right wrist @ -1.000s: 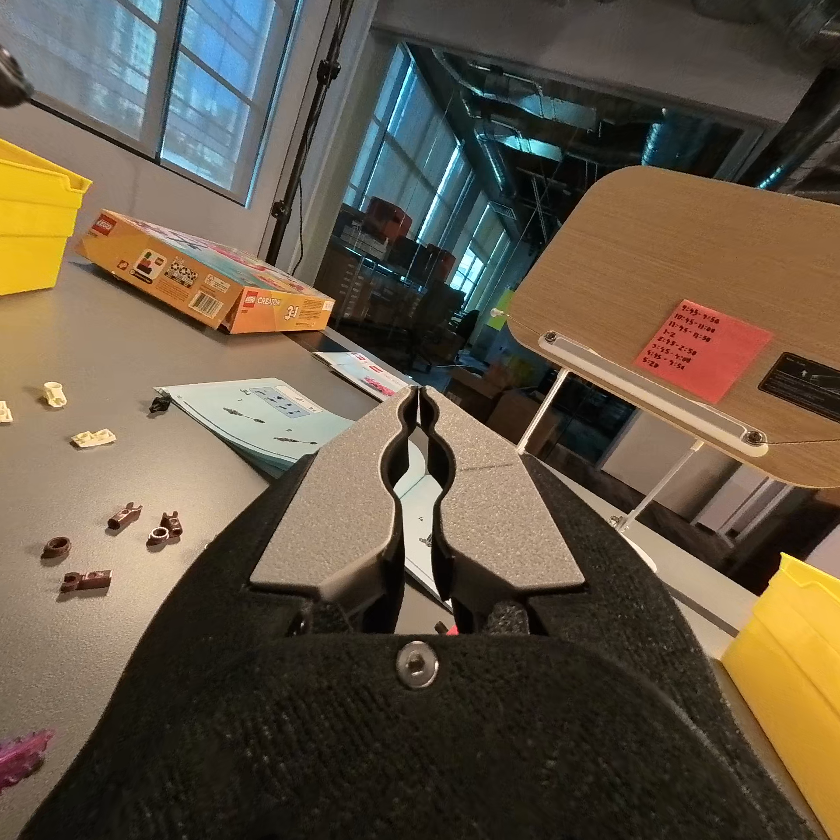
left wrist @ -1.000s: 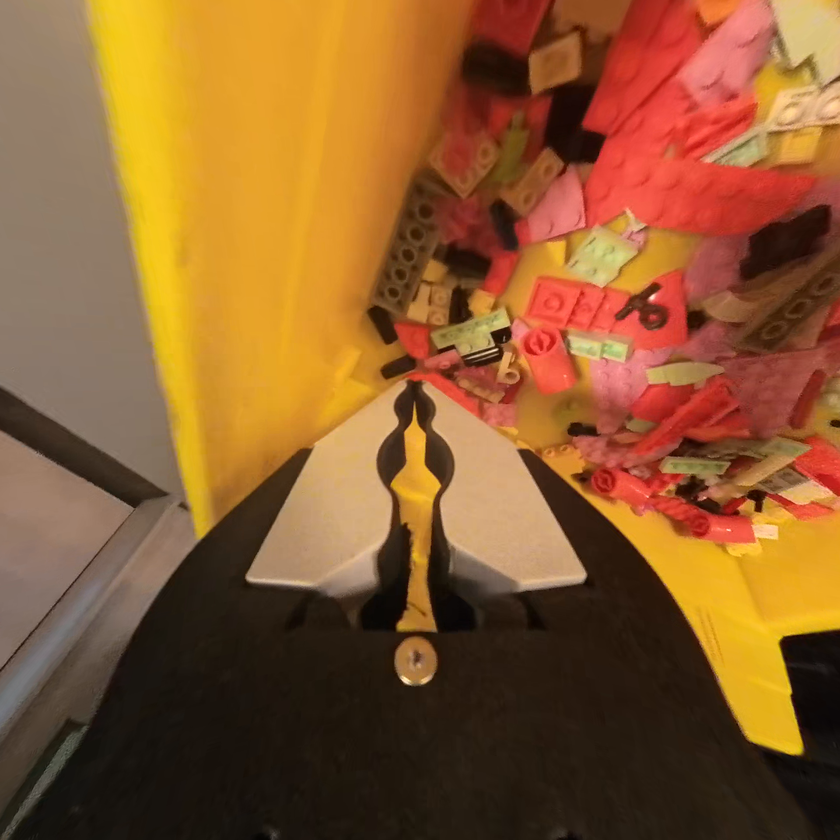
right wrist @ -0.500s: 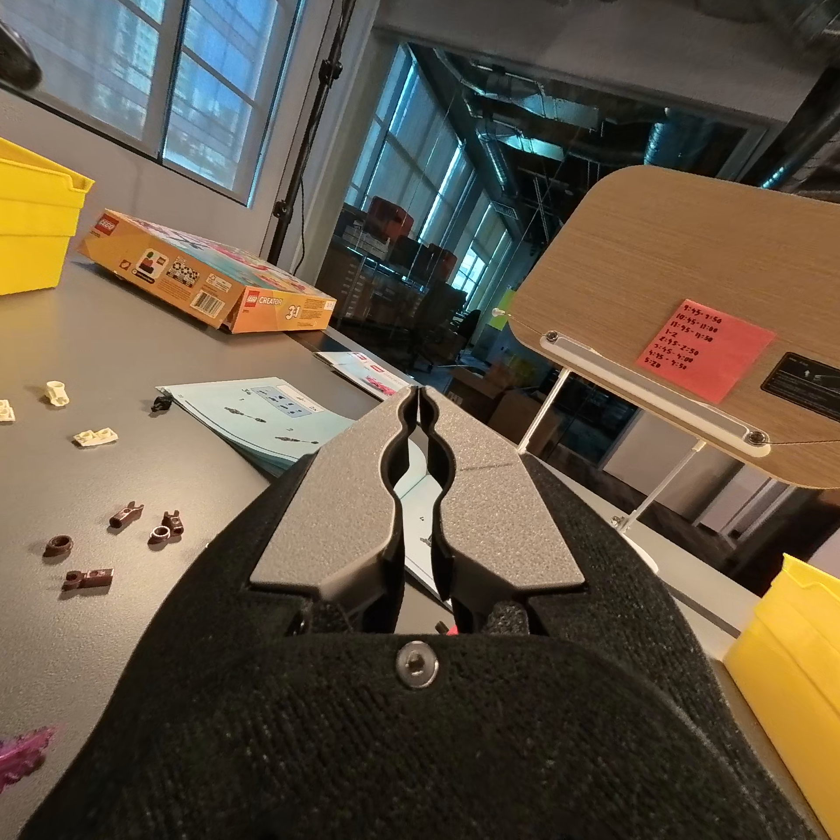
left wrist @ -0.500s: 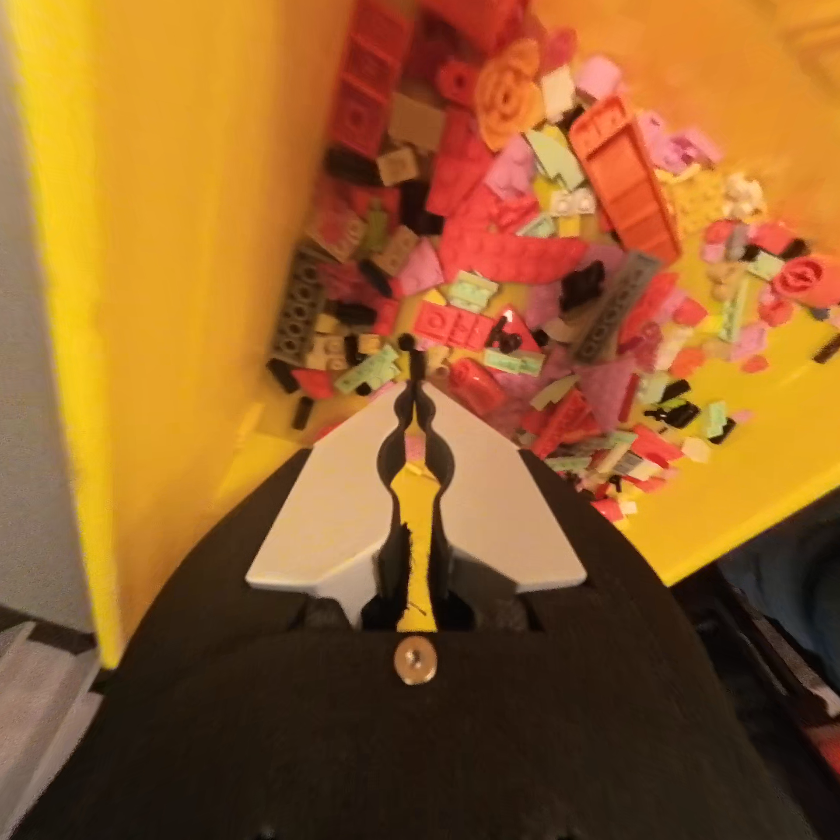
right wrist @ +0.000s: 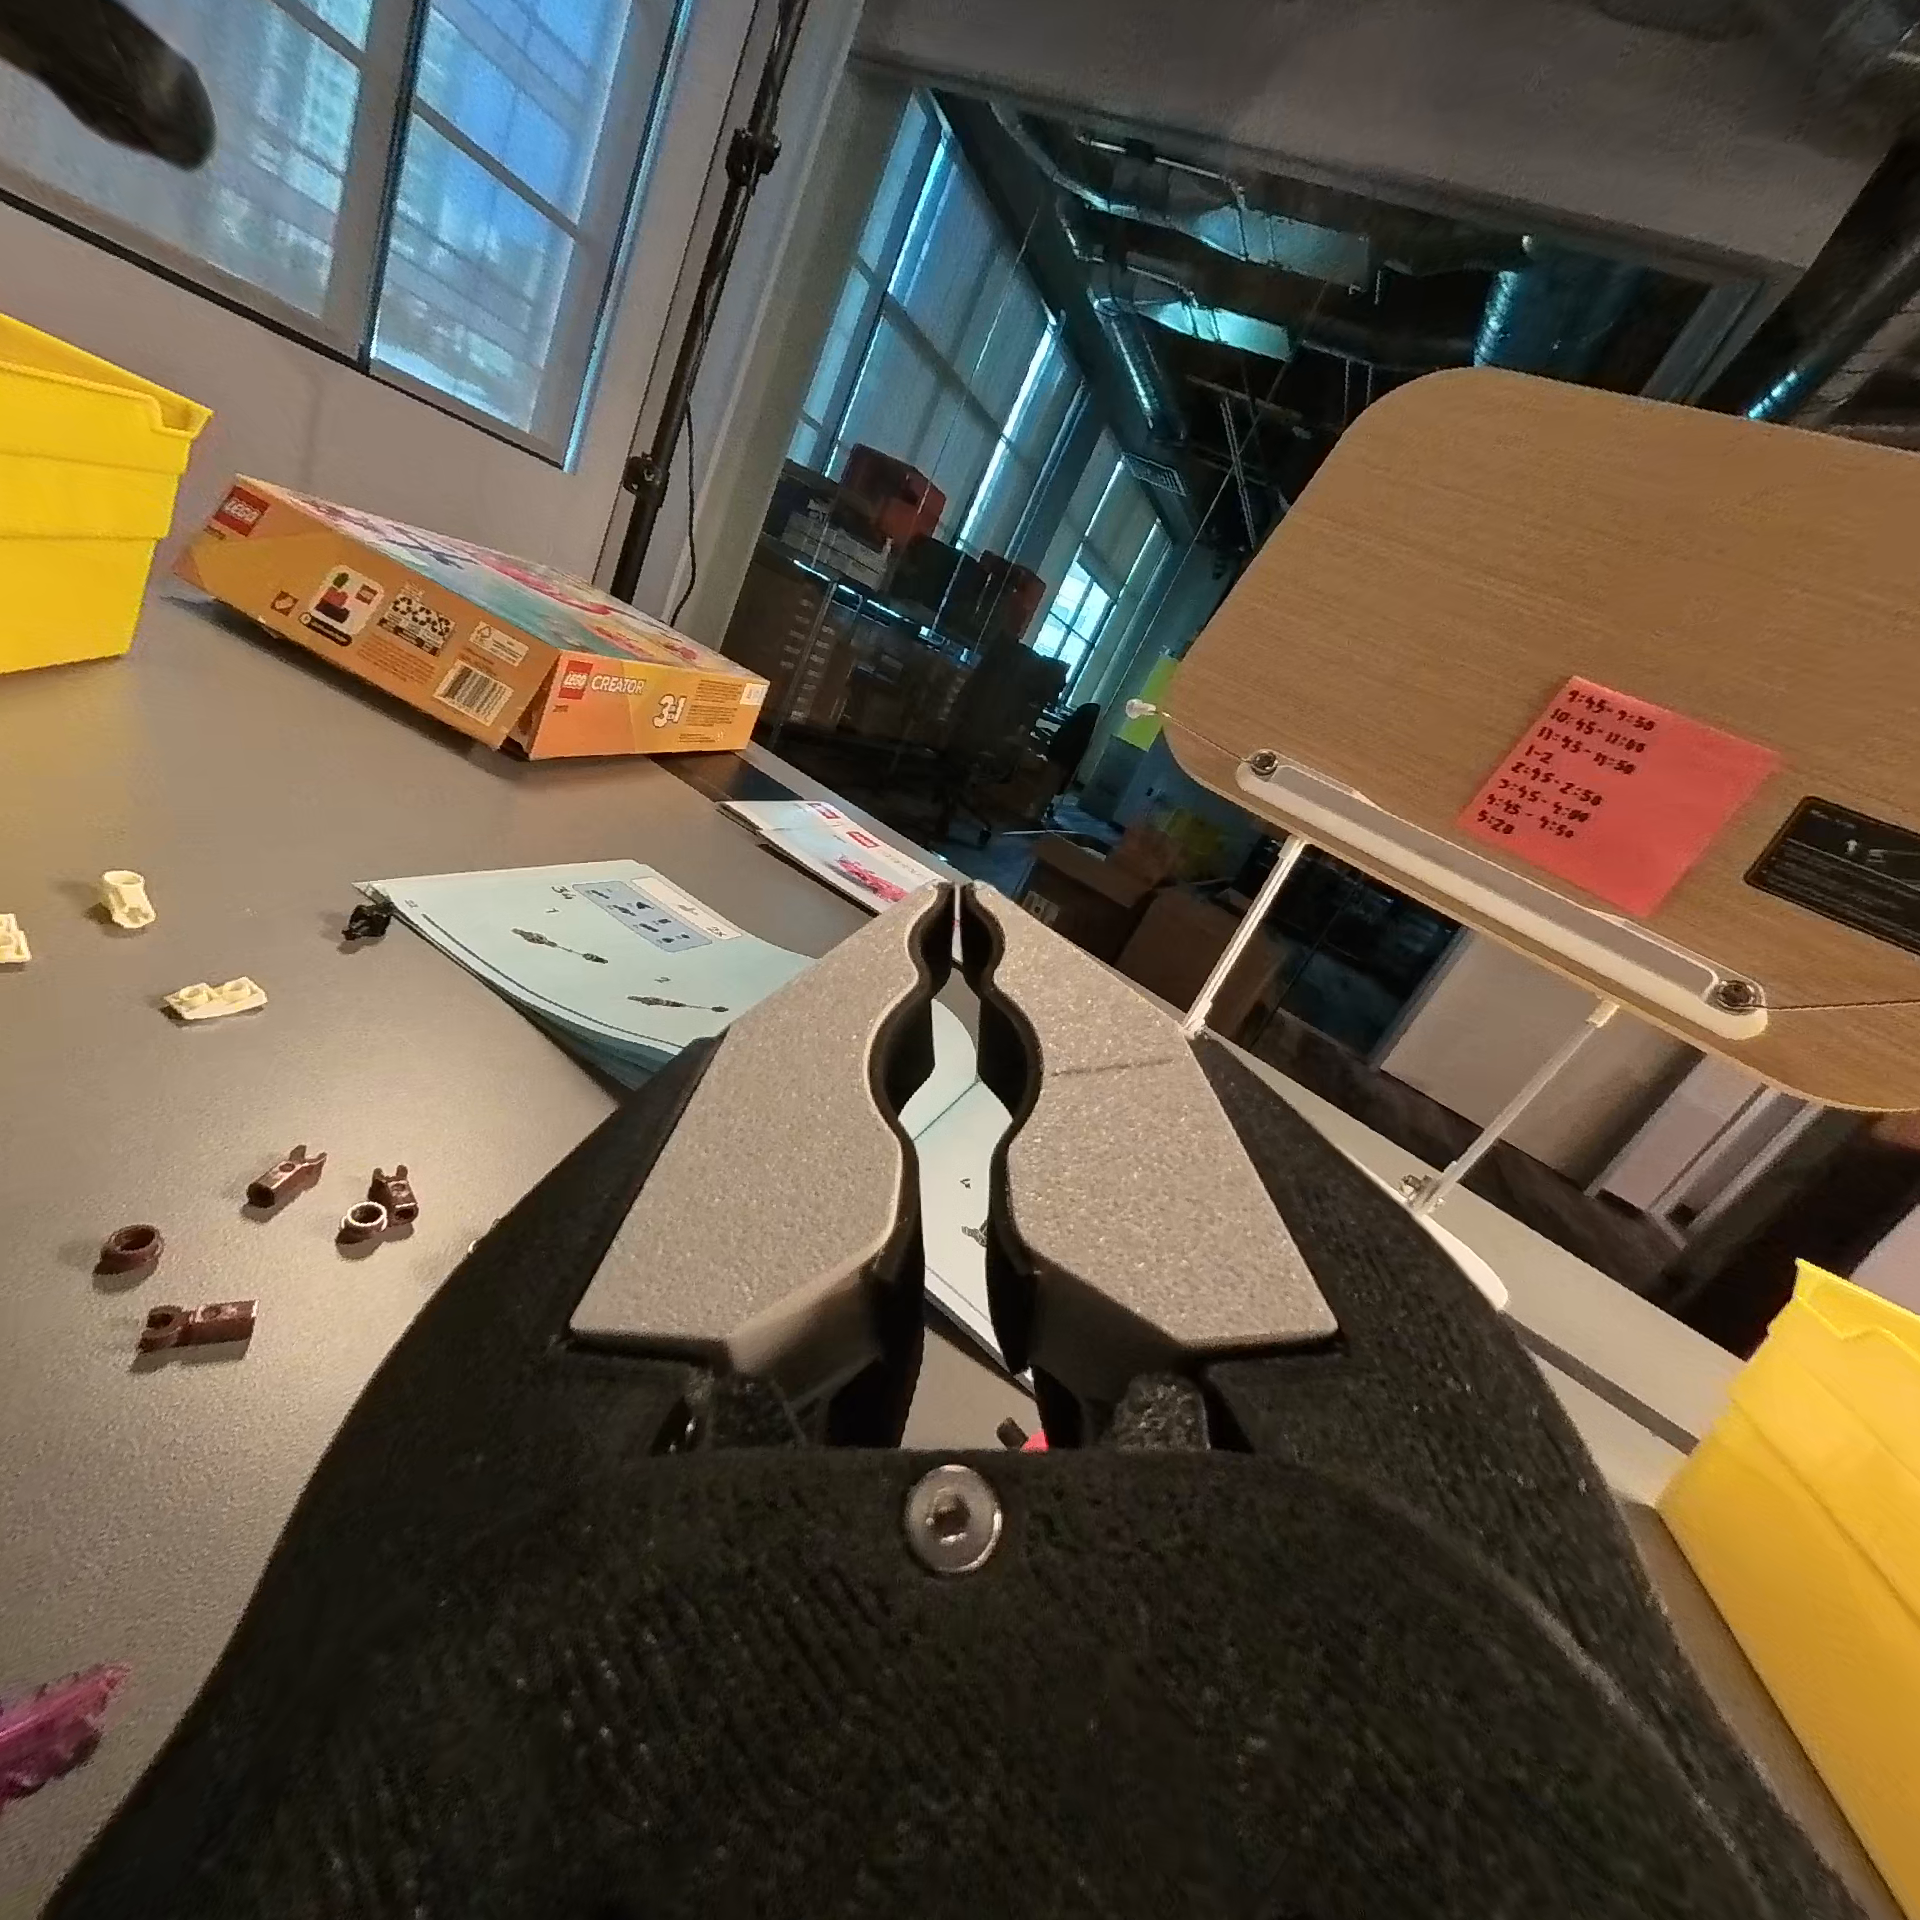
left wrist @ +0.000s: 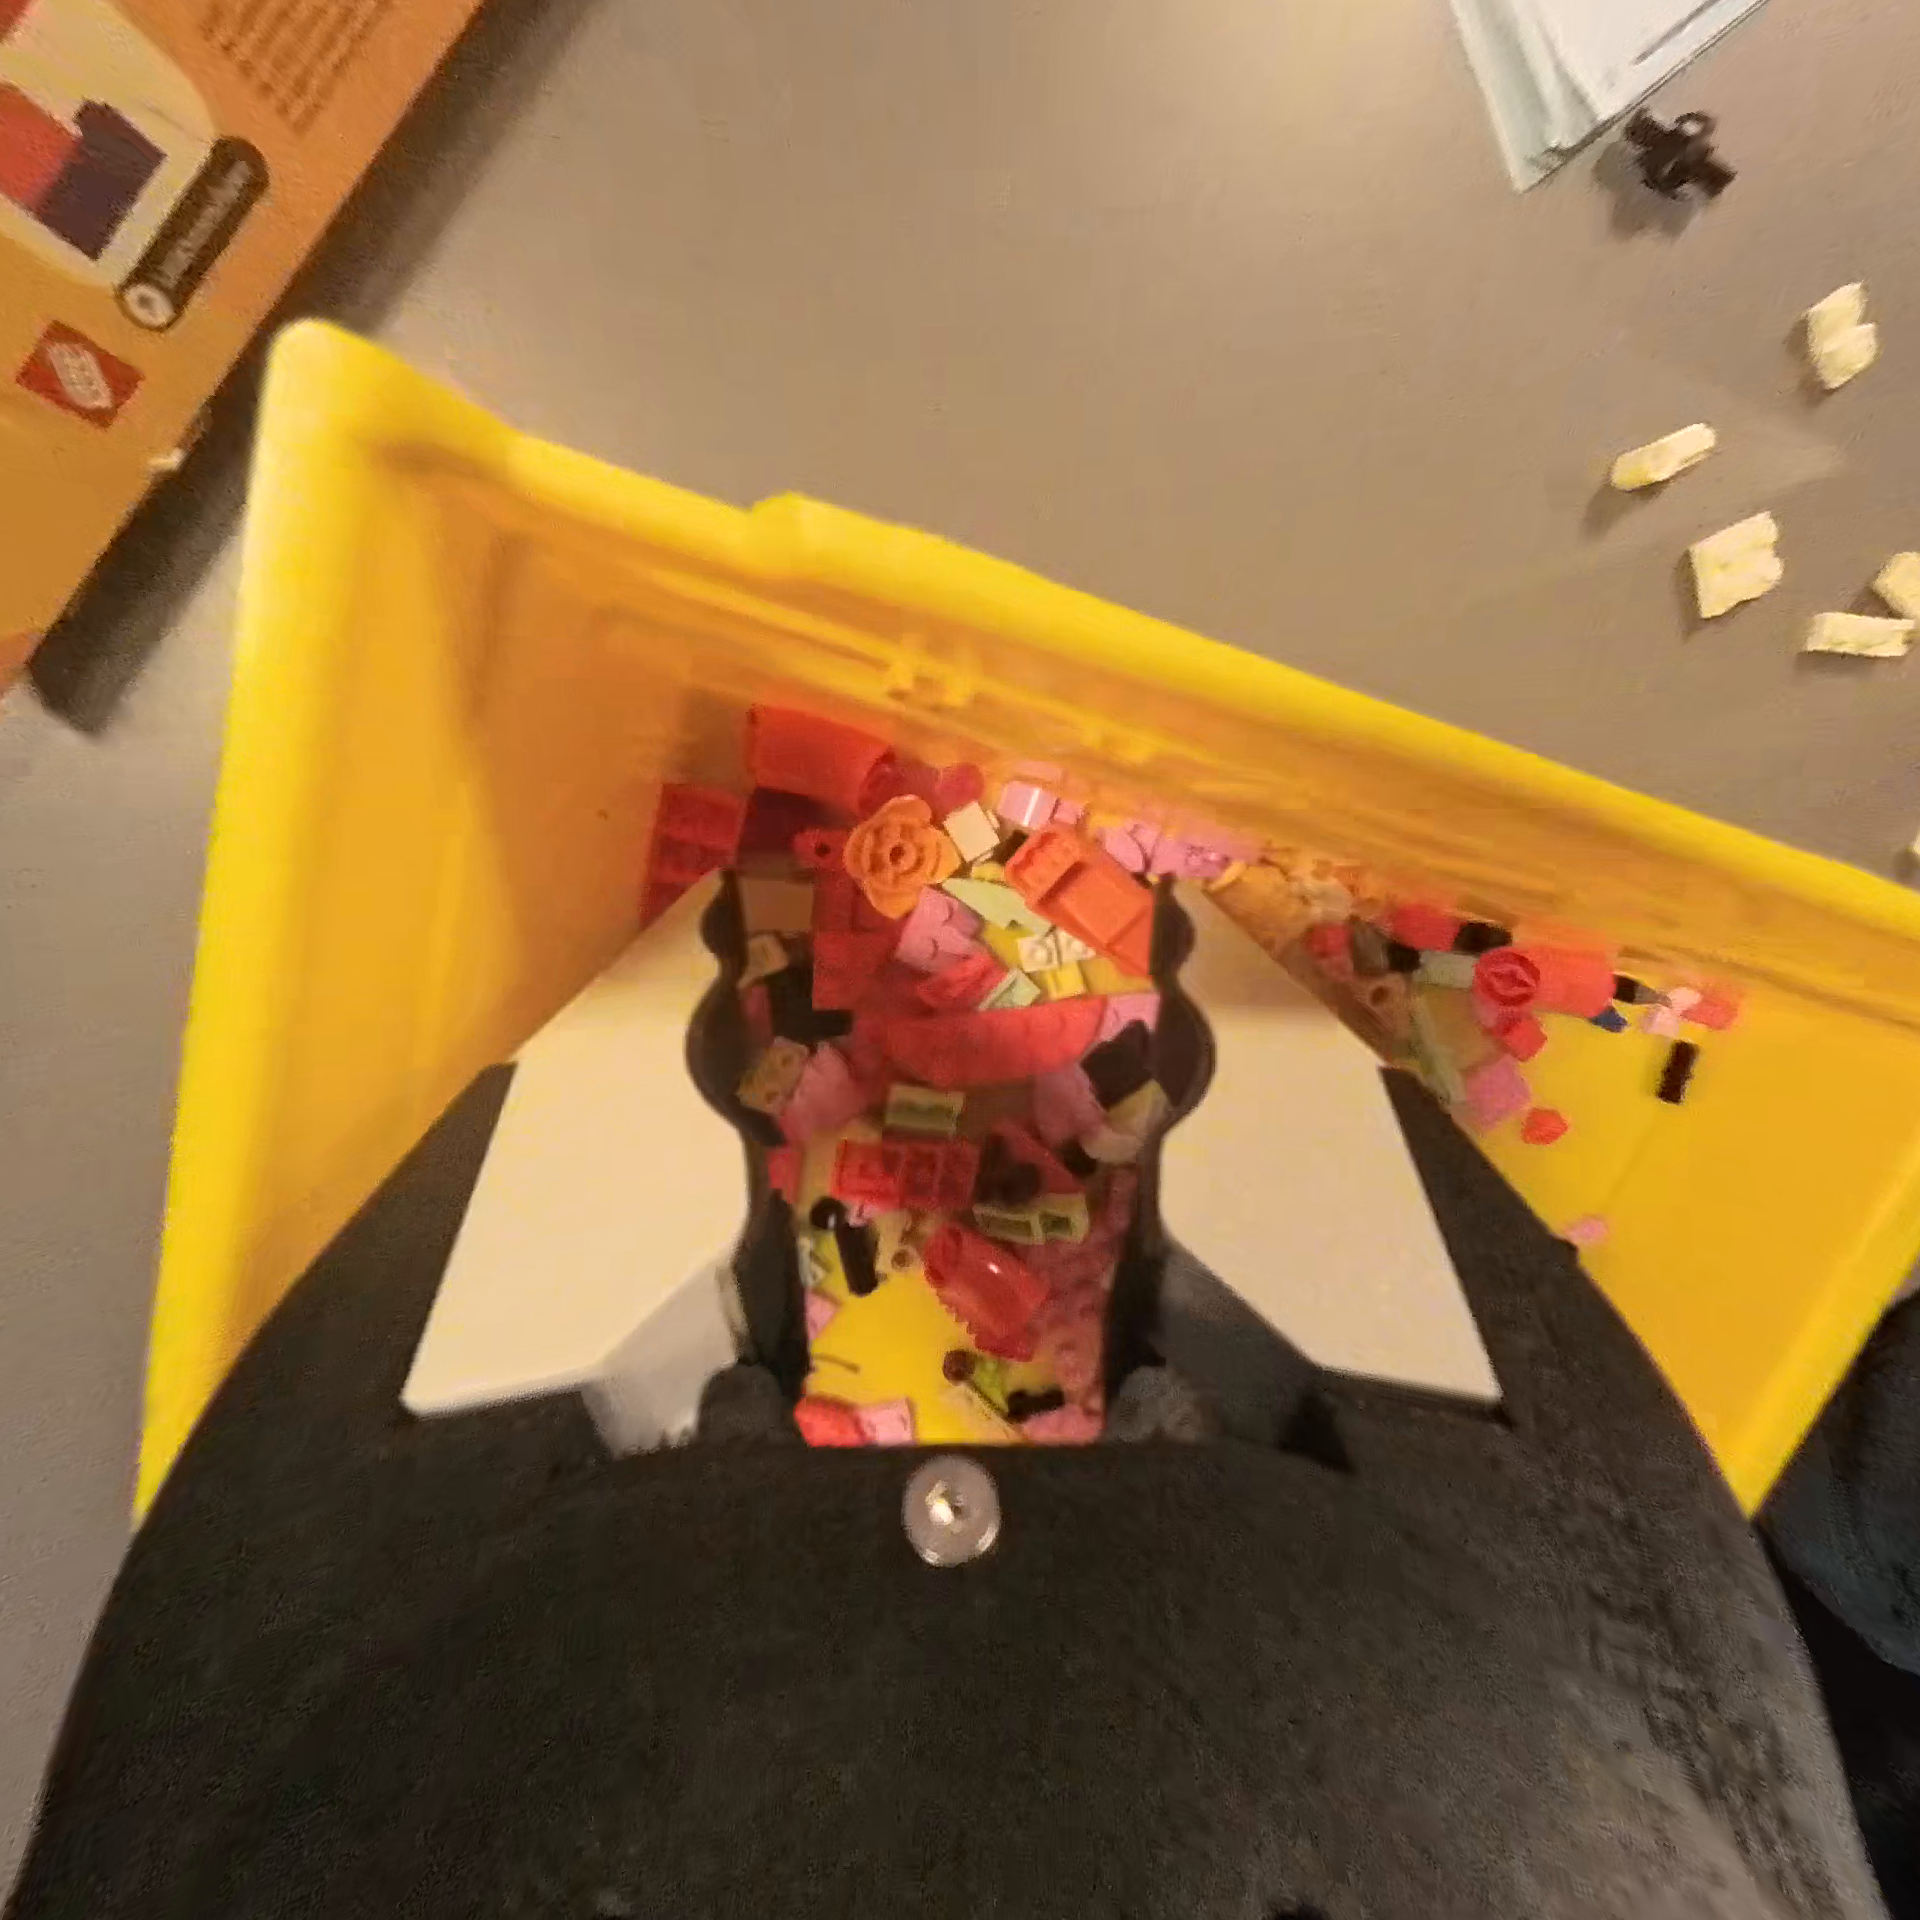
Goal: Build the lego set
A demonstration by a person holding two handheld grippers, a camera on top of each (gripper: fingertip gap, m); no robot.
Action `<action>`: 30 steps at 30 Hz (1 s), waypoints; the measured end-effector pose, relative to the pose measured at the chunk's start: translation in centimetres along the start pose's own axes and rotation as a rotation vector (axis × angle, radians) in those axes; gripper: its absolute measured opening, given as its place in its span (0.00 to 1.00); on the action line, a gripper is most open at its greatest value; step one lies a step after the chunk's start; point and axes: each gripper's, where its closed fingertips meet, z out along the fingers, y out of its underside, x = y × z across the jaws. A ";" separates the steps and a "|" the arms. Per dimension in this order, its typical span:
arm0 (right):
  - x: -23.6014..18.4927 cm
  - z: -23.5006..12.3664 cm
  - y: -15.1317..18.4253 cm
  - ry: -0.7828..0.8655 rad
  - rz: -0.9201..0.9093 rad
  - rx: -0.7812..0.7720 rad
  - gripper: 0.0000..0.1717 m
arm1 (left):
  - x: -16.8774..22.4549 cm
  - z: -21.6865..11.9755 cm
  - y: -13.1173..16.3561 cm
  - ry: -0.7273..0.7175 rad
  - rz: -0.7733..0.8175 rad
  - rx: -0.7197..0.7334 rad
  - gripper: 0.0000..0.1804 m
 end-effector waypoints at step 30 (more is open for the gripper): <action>0.0 0.0 0.0 -0.009 0.020 0.004 0.00 | 8.2 -2.0 2.0 0.234 -0.066 0.096 0.53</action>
